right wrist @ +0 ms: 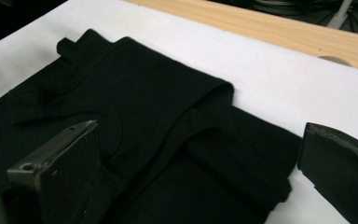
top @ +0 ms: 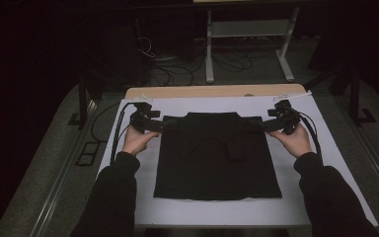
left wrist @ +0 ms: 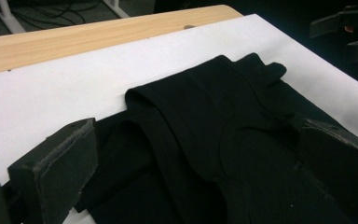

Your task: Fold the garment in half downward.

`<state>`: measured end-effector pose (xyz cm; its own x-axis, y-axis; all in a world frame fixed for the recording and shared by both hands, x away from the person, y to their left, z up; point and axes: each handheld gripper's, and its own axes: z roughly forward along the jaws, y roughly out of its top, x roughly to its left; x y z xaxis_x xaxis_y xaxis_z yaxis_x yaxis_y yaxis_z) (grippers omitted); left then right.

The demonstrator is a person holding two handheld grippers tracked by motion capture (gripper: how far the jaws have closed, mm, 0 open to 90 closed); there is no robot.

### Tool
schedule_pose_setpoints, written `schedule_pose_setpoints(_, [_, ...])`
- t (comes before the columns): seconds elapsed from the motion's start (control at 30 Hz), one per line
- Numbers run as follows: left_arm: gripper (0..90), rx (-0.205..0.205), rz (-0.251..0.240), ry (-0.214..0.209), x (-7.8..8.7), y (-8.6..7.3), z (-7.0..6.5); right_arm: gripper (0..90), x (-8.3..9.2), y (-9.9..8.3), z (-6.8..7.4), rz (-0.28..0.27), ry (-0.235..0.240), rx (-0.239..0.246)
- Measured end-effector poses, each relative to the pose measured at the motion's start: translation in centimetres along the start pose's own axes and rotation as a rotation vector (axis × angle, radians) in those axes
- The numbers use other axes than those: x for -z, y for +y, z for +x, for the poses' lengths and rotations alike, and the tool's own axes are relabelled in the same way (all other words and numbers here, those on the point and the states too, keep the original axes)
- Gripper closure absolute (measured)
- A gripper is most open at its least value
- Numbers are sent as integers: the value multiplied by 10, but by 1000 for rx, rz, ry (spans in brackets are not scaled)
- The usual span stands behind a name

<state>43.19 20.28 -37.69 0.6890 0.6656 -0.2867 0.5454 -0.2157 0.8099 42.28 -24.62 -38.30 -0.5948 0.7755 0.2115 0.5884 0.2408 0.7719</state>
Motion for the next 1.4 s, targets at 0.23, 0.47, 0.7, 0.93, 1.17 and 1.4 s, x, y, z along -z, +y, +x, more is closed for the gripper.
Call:
schedule_pose_setpoints(0.23, [0, -1, 14, -23, -8, -4, -4, 0, -6, -4, 6, 17, 19, 6])
schedule_pose_setpoints(0.47, [0, -22, 35, -56, -16, -6, -10, 0, -11, -10, 11, 27, 37, 12])
schedule_pose_setpoints(0.7, [0, -52, 54, -90, -23, -8, -20, 0, -15, -16, 13, 45, 46, 16])
schedule_pose_setpoints(0.93, [0, -43, 68, -99, -28, -16, -22, 0, -19, -19, 20, 61, 61, 33])
schedule_pose_setpoints(1.17, [0, -43, 111, -111, -37, -23, -23, 0, -29, -26, 24, 90, 69, 41])
schedule_pose_setpoints(1.4, [0, -45, 120, -112, -43, -30, -25, 0, -37, -31, 28, 124, 74, 55])
